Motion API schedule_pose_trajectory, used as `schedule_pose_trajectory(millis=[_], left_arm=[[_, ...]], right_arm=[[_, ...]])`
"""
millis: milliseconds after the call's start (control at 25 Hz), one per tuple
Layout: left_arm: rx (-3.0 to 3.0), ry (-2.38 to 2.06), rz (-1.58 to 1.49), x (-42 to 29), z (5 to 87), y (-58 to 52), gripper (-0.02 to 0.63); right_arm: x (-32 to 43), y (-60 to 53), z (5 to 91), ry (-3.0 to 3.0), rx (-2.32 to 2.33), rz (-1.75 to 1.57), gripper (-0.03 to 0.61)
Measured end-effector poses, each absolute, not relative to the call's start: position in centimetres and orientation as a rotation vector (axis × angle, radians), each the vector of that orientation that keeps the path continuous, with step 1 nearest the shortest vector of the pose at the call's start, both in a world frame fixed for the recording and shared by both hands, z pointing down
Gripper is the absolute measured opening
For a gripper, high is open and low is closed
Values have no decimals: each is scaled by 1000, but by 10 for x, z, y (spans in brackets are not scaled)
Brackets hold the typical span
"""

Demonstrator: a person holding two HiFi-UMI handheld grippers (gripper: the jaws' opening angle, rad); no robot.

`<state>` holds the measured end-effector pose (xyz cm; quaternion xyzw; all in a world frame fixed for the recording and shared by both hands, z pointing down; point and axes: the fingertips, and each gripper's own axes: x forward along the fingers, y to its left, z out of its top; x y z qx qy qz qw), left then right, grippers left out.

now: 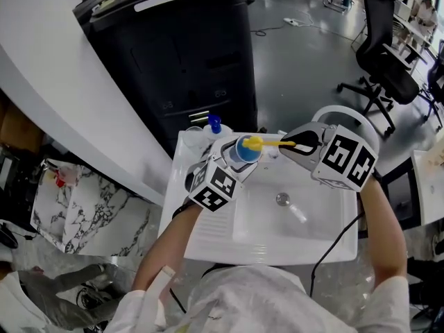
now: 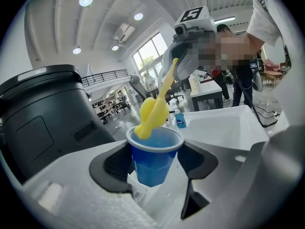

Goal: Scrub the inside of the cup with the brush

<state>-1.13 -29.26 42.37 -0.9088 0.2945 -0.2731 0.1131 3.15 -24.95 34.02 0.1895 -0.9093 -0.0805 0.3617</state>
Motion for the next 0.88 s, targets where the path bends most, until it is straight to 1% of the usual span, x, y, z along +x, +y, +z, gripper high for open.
schedule_pose_trajectory(millis=[400, 880], left_arm=[[-2623, 796, -819, -1, 427, -282, 302], [-2609, 768, -803, 3, 427, -274, 302]], right_arm=[[9, -245, 364, -2204, 338, -251, 34], [6, -247, 392, -2098, 325, -267, 34]])
